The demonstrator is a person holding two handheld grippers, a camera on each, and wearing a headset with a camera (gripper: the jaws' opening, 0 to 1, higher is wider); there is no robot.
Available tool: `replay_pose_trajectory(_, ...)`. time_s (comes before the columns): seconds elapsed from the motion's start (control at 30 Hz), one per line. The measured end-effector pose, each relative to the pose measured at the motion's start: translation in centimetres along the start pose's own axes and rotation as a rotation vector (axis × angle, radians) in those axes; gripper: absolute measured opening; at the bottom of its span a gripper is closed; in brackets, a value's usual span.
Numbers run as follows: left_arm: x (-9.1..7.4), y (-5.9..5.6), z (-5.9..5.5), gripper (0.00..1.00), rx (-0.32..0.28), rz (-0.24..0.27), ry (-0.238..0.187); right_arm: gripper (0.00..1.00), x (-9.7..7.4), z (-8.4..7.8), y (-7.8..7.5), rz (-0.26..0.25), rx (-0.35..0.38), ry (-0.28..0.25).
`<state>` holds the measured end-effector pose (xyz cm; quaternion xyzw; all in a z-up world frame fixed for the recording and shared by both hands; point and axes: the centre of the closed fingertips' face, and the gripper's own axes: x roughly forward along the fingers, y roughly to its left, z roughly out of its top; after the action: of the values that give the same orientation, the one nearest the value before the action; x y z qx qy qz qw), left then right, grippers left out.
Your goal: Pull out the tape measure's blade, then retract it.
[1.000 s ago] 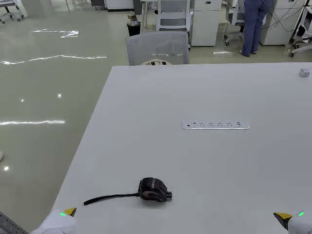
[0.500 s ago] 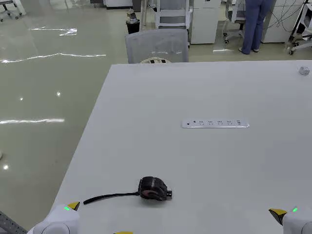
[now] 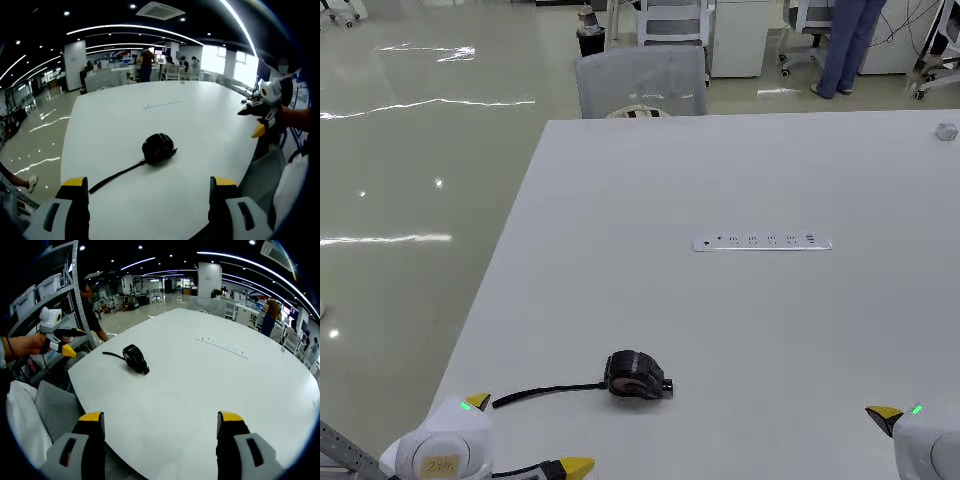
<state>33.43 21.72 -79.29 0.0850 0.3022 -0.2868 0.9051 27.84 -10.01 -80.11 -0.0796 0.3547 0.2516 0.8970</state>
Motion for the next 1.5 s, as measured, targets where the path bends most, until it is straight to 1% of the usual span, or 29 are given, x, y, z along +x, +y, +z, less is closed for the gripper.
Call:
replay_pose_trajectory(0.2,0.5,0.0,0.2,0.97,0.032,-0.017,0.008,0.95,0.6,0.3,0.1,0.017,-0.035,0.006)
replay_pose_trajectory(0.43,1.1,0.1,0.6,0.96,0.055,-0.034,0.014,0.94,1.4,0.7,0.2,0.037,-0.061,0.011)
replay_pose_trajectory(0.7,1.9,-0.2,0.6,0.96,0.099,-0.064,0.033,0.92,2.2,0.9,0.7,0.062,-0.094,0.026)
replay_pose_trajectory(0.93,2.5,-0.1,0.7,0.95,0.139,-0.084,0.046,0.91,2.9,0.7,0.8,0.078,-0.105,0.035)
replay_pose_trajectory(1.13,3.0,0.1,1.2,0.94,0.161,-0.1,0.046,0.89,3.6,1.0,1.1,0.093,-0.12,0.04)
replay_pose_trajectory(1.5,4.0,0.3,1.6,0.92,0.221,-0.138,0.059,0.87,4.9,1.5,1.3,0.122,-0.173,0.056)
